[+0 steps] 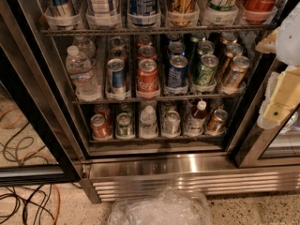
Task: Pick pepsi can from top shelf of fridge
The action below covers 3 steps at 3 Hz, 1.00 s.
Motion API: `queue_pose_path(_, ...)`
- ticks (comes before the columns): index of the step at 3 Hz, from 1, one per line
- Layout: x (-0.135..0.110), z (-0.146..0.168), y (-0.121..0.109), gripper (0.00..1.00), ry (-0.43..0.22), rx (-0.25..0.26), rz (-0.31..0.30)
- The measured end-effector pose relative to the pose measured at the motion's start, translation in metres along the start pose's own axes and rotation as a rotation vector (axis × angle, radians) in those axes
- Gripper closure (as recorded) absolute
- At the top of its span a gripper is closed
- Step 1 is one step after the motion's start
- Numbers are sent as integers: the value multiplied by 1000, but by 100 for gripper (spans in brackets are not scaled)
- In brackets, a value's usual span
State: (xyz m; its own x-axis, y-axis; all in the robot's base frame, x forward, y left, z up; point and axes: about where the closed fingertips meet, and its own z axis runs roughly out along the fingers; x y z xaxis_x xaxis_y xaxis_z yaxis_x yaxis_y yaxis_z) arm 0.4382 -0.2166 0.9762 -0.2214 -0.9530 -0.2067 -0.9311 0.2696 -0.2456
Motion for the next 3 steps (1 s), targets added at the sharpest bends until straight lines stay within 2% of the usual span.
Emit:
queue_pose_path(2, -1, 1, -2, 0, 2, -5, 3)
queue_pose_path(3, -33, -14, -9, 0, -107, 25, 8)
